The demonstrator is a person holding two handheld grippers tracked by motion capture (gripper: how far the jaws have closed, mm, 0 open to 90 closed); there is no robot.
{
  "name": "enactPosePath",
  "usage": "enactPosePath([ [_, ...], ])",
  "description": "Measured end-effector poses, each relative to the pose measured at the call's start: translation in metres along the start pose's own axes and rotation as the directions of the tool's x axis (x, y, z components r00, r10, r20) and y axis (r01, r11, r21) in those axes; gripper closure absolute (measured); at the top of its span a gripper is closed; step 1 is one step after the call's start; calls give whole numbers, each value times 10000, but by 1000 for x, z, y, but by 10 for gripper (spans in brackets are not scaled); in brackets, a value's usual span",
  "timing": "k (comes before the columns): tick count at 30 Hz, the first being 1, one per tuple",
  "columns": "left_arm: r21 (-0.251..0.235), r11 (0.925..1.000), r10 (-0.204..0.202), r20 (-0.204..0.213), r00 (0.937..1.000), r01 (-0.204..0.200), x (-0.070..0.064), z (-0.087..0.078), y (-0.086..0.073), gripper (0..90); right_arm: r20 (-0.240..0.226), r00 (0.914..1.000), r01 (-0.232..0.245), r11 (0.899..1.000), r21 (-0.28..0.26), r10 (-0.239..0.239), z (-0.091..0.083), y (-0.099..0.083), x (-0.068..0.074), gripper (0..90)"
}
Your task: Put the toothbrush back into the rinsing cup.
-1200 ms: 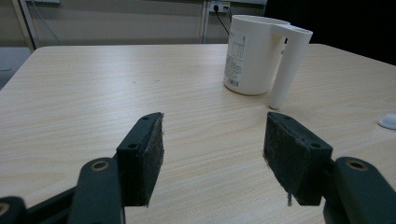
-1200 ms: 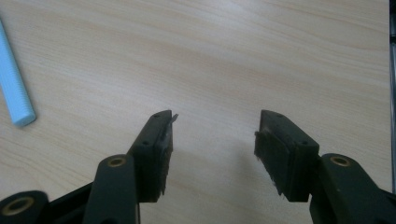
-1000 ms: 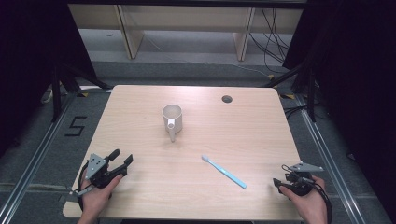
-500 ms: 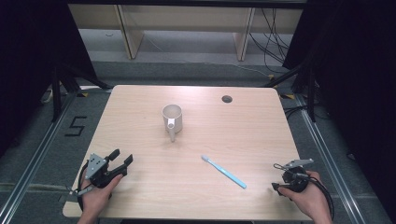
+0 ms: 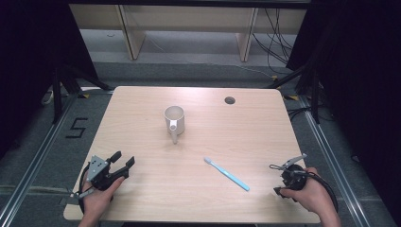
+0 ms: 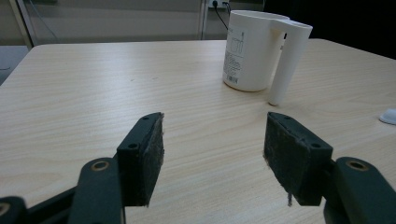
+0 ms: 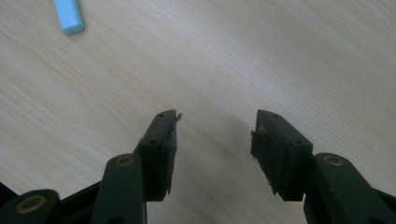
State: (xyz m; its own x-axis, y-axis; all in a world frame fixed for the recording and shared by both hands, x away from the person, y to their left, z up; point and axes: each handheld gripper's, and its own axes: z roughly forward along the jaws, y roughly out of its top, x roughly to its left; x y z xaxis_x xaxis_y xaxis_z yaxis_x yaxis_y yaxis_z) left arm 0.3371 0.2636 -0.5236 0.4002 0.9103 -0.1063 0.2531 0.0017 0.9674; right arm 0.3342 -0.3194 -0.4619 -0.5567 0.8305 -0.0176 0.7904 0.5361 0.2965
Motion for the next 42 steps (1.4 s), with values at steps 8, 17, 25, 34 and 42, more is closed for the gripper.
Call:
enactPosePath([
  [8, 36, 10000, 9, -11, 10000, -9, 0, 0, 0, 375, -104, 9984, 569, 9969, 541, -564, -1, 9, 1, 500],
  [17, 4, 10000, 20, 0, 10000, -20, 0, 0, 0, 375, -338, 9926, 1192, 9879, 994, -1163, 3, 14, 1, 498],
  [25, 2, 10000, 18, 5, 10000, -18, 0, 0, 0, 375, -461, 9910, 1298, 9852, 1121, -1253, 5, 17, 5, 498],
  [34, -204, 9998, 43, 116, 9999, -40, 0, 1, -1, 374, -526, 9903, 1337, 9848, 1106, -1285, 4, 22, 9, 495],
  [42, -25, 10000, 59, 19, 10000, -59, -1, 0, 0, 374, -463, 9883, 1492, 9830, 1073, -1450, 3, 26, 11, 495],
])
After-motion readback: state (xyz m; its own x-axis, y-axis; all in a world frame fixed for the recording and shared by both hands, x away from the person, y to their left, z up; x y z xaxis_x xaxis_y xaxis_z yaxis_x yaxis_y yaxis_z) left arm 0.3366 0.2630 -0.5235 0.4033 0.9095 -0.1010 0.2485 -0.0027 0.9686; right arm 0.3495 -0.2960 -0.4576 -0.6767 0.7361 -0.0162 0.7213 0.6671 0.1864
